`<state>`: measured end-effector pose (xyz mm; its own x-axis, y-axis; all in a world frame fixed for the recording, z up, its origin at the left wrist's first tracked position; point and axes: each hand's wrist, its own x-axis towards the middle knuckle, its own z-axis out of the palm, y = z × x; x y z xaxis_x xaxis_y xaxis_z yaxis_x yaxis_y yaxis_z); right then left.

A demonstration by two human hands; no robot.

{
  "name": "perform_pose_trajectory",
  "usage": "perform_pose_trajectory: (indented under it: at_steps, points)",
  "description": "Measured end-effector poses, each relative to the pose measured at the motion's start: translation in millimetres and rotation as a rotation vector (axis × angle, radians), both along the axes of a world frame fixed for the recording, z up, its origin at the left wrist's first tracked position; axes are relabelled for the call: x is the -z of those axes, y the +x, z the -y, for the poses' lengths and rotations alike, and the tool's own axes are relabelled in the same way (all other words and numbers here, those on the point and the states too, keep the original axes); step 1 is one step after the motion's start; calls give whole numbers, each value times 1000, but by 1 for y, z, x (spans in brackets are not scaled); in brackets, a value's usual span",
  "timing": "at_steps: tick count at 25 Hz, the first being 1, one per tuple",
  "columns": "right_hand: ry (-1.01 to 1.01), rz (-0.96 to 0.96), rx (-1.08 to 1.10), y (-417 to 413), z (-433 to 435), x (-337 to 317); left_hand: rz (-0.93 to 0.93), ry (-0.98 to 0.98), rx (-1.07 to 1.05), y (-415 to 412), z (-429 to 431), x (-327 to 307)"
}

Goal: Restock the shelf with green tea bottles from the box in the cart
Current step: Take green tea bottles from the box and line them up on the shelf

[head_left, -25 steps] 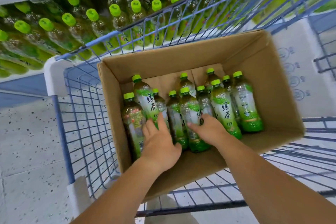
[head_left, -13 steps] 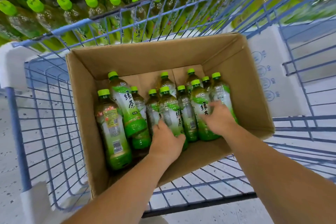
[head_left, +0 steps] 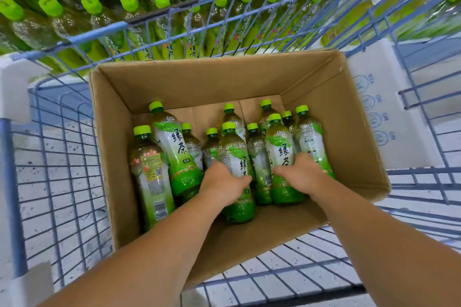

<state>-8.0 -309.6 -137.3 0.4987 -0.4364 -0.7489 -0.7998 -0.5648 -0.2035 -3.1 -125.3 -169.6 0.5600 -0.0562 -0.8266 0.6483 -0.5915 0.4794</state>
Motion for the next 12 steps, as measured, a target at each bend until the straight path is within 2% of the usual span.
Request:
perform_pose_trajectory:
  at_steps: [5, 12]
  points:
    - [64, 122, 10, -2, -26, -34, 42, -184, 13, 5, -25, -29]
    - [151, 358, 195, -20, -75, -100, 144, -318, -29, 27, -74, -104]
